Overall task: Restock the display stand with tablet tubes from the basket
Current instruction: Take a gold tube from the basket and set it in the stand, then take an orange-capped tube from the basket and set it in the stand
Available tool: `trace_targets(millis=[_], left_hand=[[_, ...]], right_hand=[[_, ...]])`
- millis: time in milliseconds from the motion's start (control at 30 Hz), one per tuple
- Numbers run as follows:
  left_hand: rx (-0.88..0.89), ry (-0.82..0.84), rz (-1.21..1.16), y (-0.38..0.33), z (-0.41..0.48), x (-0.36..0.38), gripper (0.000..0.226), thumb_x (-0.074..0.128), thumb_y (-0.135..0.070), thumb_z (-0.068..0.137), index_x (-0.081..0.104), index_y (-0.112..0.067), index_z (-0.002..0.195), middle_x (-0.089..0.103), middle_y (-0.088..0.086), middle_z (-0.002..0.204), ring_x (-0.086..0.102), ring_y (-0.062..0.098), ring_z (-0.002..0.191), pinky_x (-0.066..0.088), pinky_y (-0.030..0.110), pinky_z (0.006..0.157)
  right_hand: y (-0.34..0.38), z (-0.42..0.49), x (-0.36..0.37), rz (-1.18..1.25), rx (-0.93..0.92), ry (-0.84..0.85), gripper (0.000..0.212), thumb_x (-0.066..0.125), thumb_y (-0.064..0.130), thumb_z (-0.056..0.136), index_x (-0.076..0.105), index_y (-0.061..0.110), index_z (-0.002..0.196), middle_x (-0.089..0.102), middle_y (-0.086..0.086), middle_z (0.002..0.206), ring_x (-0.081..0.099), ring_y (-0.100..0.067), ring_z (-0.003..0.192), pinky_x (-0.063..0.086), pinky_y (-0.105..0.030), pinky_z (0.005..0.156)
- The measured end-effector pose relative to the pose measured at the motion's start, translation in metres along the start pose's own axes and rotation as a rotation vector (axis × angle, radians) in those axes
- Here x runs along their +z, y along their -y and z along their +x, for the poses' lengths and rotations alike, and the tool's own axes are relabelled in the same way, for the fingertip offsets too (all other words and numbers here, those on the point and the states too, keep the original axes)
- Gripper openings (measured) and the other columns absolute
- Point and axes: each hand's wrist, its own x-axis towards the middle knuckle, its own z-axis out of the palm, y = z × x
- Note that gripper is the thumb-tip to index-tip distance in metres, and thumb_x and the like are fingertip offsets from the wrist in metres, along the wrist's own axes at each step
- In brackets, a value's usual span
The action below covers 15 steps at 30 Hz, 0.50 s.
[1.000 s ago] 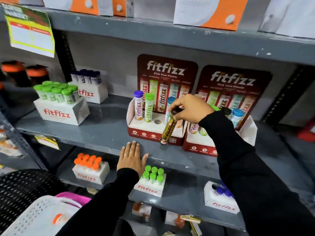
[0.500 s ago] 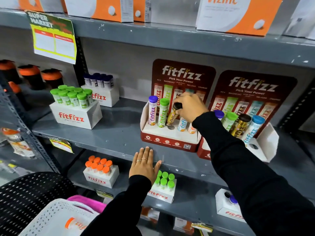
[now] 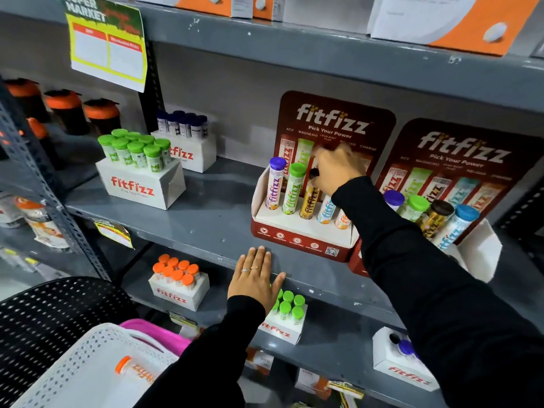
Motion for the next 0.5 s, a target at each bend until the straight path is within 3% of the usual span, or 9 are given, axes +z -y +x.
trace_targets(millis=[100,167,267,333,433,500], left_hand=[[0.031,-0.018,0.027,0.005,0.001,0.001,0.068,0.009,-0.056,0.094,0.012,-0.012,0.146,0.009,0.004,0.156,0.002,0.018,0.142,-0.002,0.035,0.115],[0.077,0.0,0.033,0.01,0.002,0.002,0.063,0.017,-0.051,0.096,0.013,-0.012,0.145,0.011,0.005,0.155,0.004,0.02,0.142,-0.003,0.034,0.115],[0.091,-0.021,-0.036,0.025,-0.008,0.004,0.06,0.023,-0.047,0.095,0.037,-0.006,0.137,0.038,0.012,0.145,0.027,0.026,0.136,0.006,0.036,0.113],[0.032,-0.053,-0.091,0.042,-0.027,0.017,0.059,0.019,-0.046,0.095,0.04,-0.005,0.133,0.043,0.012,0.142,0.03,0.026,0.135,0.008,0.036,0.11],[-0.197,-0.031,-0.179,0.072,-0.082,0.048,0.058,0.028,-0.042,0.09,0.03,-0.005,0.135,0.034,0.013,0.145,0.008,0.02,0.141,0.005,0.034,0.111],[-0.386,0.025,-0.223,0.088,-0.126,0.066,0.059,0.025,-0.044,0.091,0.035,-0.001,0.131,0.045,0.02,0.138,0.028,0.028,0.134,0.004,0.032,0.109]], right_hand=[[0.007,0.002,0.01,-0.035,0.001,-0.051,0.029,0.061,0.008,0.087,0.057,0.004,0.116,0.066,-0.023,0.109,0.049,-0.04,0.114,0.049,-0.043,0.088],[0.012,0.0,0.012,-0.041,0.025,-0.071,0.028,0.062,0.01,0.086,0.058,0.003,0.114,0.066,-0.021,0.111,0.047,-0.04,0.116,0.047,-0.044,0.088],[0.031,-0.005,0.012,0.047,-0.009,-0.158,0.037,0.062,0.015,0.086,0.055,0.008,0.122,0.058,-0.017,0.124,0.042,-0.039,0.118,0.043,-0.045,0.095],[0.059,-0.016,0.021,0.217,-0.117,-0.241,0.034,0.062,0.017,0.086,0.06,0.01,0.119,0.06,-0.014,0.124,0.045,-0.037,0.116,0.04,-0.042,0.099],[0.122,-0.048,0.068,0.491,-0.377,-0.189,0.025,0.066,0.01,0.079,0.07,0.007,0.103,0.07,-0.017,0.106,0.058,-0.04,0.099,0.044,-0.039,0.091],[0.162,-0.074,0.105,0.556,-0.502,0.026,0.021,0.064,0.005,0.078,0.073,0.006,0.097,0.072,-0.019,0.097,0.062,-0.039,0.09,0.051,-0.039,0.081]])
